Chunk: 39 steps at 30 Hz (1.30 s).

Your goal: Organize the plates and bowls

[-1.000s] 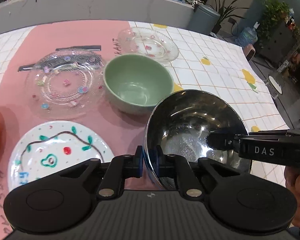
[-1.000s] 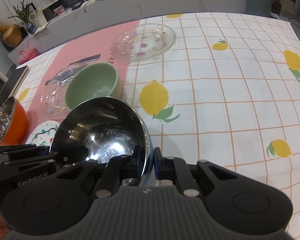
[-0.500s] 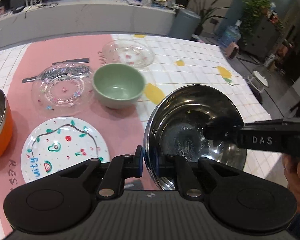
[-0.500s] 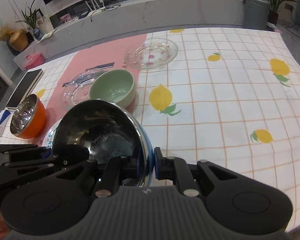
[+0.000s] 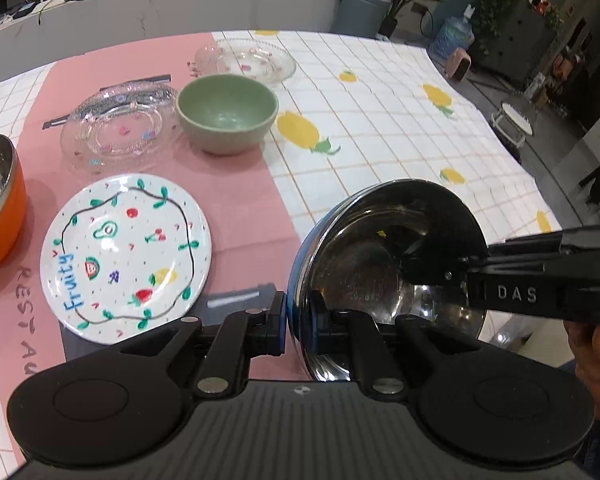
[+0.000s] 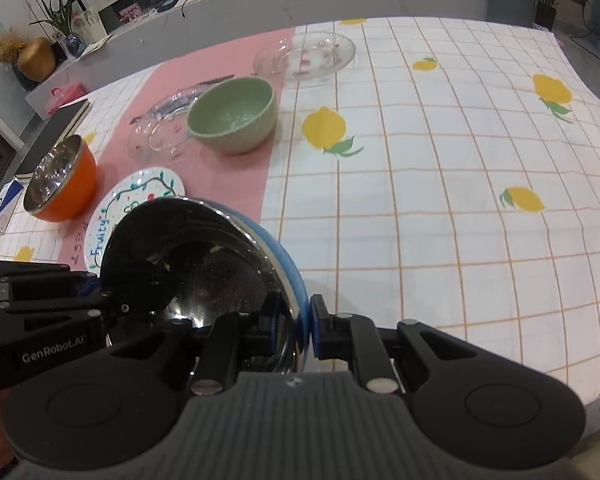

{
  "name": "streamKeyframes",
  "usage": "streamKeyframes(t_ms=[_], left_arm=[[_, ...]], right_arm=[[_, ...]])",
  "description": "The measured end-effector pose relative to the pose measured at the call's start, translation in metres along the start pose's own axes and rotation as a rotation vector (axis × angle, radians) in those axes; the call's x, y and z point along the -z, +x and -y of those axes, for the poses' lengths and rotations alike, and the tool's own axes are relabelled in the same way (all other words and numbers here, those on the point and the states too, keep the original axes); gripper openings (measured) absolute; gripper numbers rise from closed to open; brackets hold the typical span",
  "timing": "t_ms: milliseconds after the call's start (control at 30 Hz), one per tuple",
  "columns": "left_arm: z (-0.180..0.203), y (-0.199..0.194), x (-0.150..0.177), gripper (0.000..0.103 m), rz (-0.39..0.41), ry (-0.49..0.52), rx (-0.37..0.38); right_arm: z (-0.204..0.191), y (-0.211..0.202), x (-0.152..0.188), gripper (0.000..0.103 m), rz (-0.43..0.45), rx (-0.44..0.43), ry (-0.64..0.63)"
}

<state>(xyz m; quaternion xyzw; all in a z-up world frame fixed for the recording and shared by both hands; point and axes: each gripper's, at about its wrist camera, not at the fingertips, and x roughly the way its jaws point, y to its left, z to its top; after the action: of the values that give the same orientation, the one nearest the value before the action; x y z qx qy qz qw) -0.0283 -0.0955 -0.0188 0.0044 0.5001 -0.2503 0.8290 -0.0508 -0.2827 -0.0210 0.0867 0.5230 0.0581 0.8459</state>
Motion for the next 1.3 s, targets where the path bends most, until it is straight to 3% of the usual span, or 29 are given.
streamKeyframes(t_ms=[500, 1300], left_arm=[[-0.001, 0.009, 0.009, 0.012, -0.066, 0.014, -0.013], [-0.008, 0.028, 0.006, 0.014, -0.024, -0.003, -0.027]], right_arm=[[-0.003, 0.016, 0.006, 0.018, -0.057, 0.019, 0.006], [-0.011, 0.031, 0.000, 0.020, -0.044, 0.089, -0.046]])
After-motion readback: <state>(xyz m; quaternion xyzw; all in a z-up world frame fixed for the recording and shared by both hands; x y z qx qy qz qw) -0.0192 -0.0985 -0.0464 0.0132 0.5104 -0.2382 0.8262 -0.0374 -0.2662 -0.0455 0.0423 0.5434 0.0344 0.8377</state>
